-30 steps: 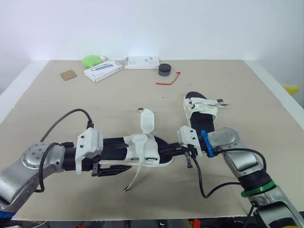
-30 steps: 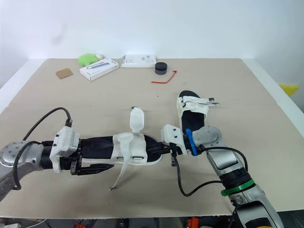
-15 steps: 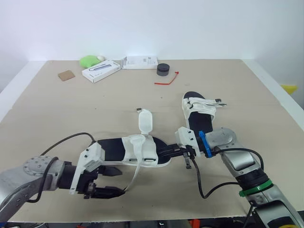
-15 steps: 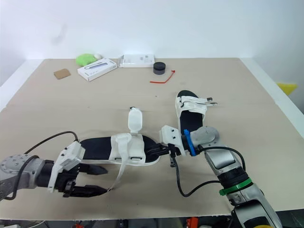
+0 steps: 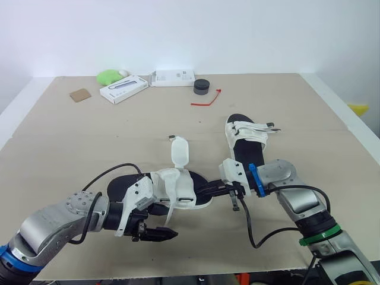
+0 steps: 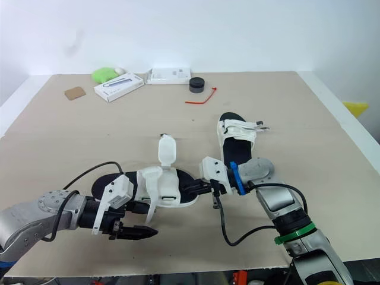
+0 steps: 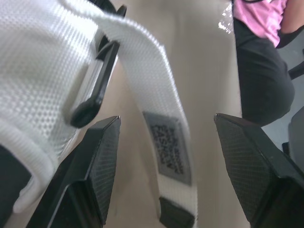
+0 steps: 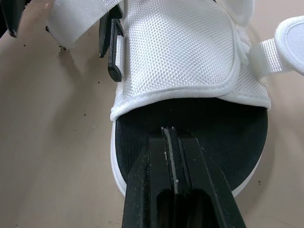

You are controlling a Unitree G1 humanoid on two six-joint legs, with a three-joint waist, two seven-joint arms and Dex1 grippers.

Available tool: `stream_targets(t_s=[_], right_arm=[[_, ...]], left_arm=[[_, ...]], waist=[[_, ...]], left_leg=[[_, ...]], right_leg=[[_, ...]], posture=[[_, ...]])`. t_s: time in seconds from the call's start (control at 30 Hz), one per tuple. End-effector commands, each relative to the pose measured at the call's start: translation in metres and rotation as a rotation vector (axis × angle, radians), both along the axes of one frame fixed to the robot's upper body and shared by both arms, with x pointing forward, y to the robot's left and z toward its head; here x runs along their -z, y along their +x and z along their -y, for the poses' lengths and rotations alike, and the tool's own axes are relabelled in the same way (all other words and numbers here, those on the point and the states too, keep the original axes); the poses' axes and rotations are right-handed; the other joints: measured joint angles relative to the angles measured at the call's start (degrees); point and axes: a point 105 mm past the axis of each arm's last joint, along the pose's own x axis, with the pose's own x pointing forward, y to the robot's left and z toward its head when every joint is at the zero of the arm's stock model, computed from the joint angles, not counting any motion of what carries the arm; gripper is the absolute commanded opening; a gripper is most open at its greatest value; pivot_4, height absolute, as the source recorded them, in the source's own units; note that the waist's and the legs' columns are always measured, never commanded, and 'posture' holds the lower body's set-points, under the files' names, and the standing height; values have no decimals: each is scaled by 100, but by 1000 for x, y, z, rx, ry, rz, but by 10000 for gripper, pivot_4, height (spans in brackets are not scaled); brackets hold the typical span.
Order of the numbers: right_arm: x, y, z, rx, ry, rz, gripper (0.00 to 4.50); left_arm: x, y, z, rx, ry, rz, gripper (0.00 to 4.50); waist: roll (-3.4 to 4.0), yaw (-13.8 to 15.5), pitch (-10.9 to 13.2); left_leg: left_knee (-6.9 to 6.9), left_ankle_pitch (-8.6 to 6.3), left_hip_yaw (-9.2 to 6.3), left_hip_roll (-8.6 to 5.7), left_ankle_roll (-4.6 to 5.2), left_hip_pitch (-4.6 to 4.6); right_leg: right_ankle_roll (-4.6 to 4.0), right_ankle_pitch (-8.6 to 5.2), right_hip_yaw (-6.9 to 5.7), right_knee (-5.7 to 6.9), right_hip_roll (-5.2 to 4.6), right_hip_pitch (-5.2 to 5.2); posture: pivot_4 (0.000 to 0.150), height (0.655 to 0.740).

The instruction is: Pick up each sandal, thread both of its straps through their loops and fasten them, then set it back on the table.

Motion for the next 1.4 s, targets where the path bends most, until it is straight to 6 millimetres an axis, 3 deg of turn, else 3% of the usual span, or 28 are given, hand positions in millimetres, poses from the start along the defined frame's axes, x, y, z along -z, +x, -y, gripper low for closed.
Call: stream_targets(t_s=[0.03,0.13,0.23,0.37,0.43,0.6,0.7,0.77,0.87,1.0,1.07,1.3,1.4], right_arm=[[-11,-1,-2,-20,14,45,0],[-12,-2,-3,-21,20,44,0],[-11,-2,-4,-23,22,43,0],[-12,-2,-5,-23,25,43,0],[-12,-1,-5,-22,24,45,0],[-13,0,-4,-19,23,45,0],[-14,0,-4,-16,25,45,0],[-14,1,-4,-15,25,45,0],[-14,1,-4,-15,24,46,0],[-15,1,-4,-16,24,47,0],[-15,1,-4,-16,23,48,0],[-15,1,-3,-14,17,47,0],[-15,1,-3,-15,16,47,0]], left_arm=[[-5,-1,-5,20,3,-15,27185],[-3,0,-17,21,33,-35,15814],[-3,3,-18,8,22,-46,185],[-1,6,-15,1,13,-43,185],[-10,8,-14,-14,-49,-71,185],[-52,16,-18,-45,-287,-222,185],[-93,35,-26,-97,-503,-248,185],[-106,53,-31,-182,-572,-218,185],[-101,71,-34,-299,-578,-190,185],[-67,70,-20,-368,-560,-264,185],[-59,66,-14,-376,-580,-305,185],[-53,51,-7,-362,-600,-371,185],[-60,51,-10,-361,-607,-357,185]], waist=[[0,0,0],[0,-2,0],[1,1,0],[0,2,0],[0,3,0],[-2,3,1],[-2,3,1],[-2,4,1],[-2,-2,1],[0,2,0],[-2,8,0],[-11,2,0],[-11,6,0]], left_leg=[[0,0,0,0,0,0],[0,0,1,0,0,0],[0,0,1,1,0,1],[0,0,1,0,0,-1],[0,0,1,-1,0,-1],[1,0,-2,0,0,-1],[1,1,-6,1,0,2],[1,1,-7,1,0,3],[1,0,-5,-1,-1,3],[0,-6,-5,-5,-13,2],[0,-7,-6,-7,-17,0],[1,-4,-6,-10,-23,1],[1,-2,-7,-6,-24,2]], right_leg=[[0,0,0,0,0,0],[1,0,1,0,1,0],[0,-1,-1,0,1,0],[1,0,1,-1,-1,0],[1,0,2,-1,-2,0],[1,2,-4,2,-2,0],[0,2,-6,6,-1,0],[0,2,-5,6,-2,0],[-2,4,-1,6,-6,0],[-34,22,2,5,-11,-2],[-33,22,2,3,-15,-2],[-19,18,4,3,-15,1],[0,6,3,4,-6,0]], posture=[[1500,7400],[1500,7400],[1500,7400],[1500,7400],[1500,7400],[1500,7400],[1500,7400],[1500,7400],[1500,7400],[1500,7400],[1500,7400],[1500,7400],[1500,7400]])
